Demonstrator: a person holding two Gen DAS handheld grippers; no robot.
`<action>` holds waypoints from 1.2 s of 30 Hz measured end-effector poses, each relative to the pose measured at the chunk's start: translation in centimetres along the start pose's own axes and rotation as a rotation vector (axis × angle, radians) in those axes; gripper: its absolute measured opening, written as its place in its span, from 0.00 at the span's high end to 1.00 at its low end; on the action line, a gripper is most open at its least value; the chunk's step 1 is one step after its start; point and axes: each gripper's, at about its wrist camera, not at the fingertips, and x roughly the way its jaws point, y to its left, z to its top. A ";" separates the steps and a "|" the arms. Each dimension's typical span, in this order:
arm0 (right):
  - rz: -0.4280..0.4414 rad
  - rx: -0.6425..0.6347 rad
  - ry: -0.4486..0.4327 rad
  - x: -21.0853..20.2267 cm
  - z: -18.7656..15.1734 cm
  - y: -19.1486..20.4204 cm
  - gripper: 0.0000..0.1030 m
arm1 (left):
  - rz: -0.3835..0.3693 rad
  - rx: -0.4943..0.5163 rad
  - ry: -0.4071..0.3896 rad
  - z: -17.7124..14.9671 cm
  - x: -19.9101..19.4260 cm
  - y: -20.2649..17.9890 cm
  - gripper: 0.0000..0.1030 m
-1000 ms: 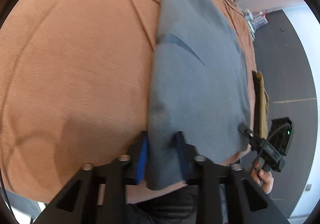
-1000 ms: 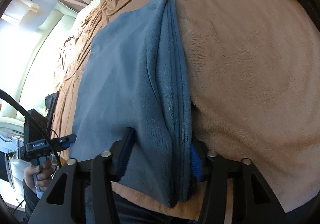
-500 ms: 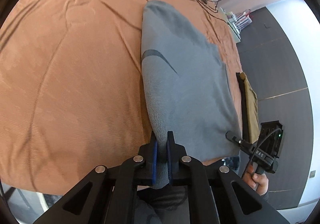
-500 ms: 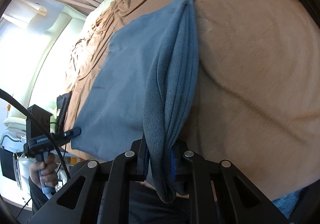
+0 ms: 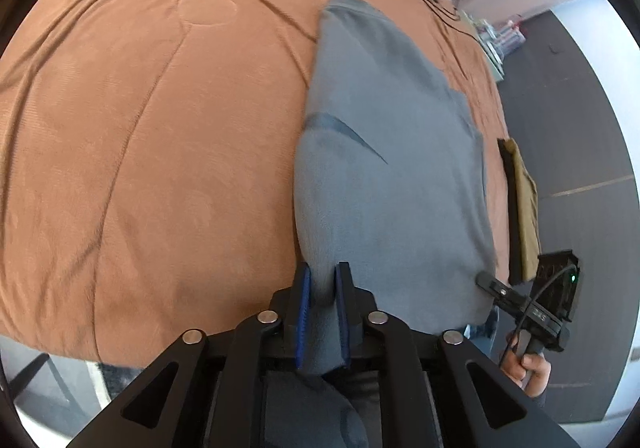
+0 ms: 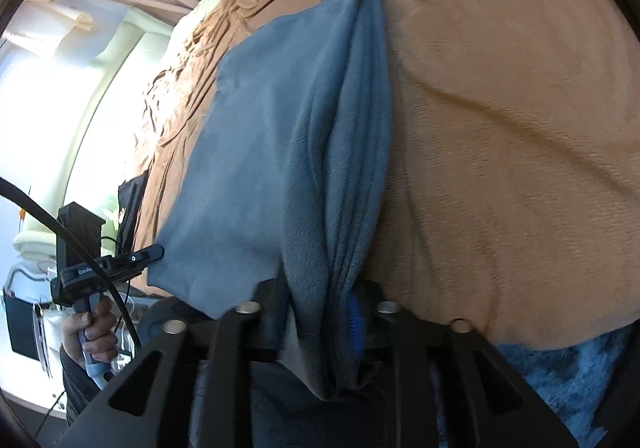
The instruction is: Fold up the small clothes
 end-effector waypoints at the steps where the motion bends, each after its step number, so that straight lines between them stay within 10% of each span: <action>1: -0.005 0.012 -0.006 -0.2 0.2 -0.3 0.52 | -0.003 -0.007 -0.009 0.3 0.0 0.1 0.72; 4: -0.003 0.022 -0.054 -1.0 1.4 -0.7 0.40 | 0.003 -0.022 -0.041 1.6 0.1 0.4 0.58; 30: 0.068 0.043 -0.083 4.9 11.0 -2.7 0.40 | -0.051 0.023 -0.006 13.6 7.1 -1.0 0.58; 36: 0.091 0.031 -0.054 6.7 12.7 -3.0 0.52 | -0.079 0.023 -0.005 16.2 8.2 -1.0 0.62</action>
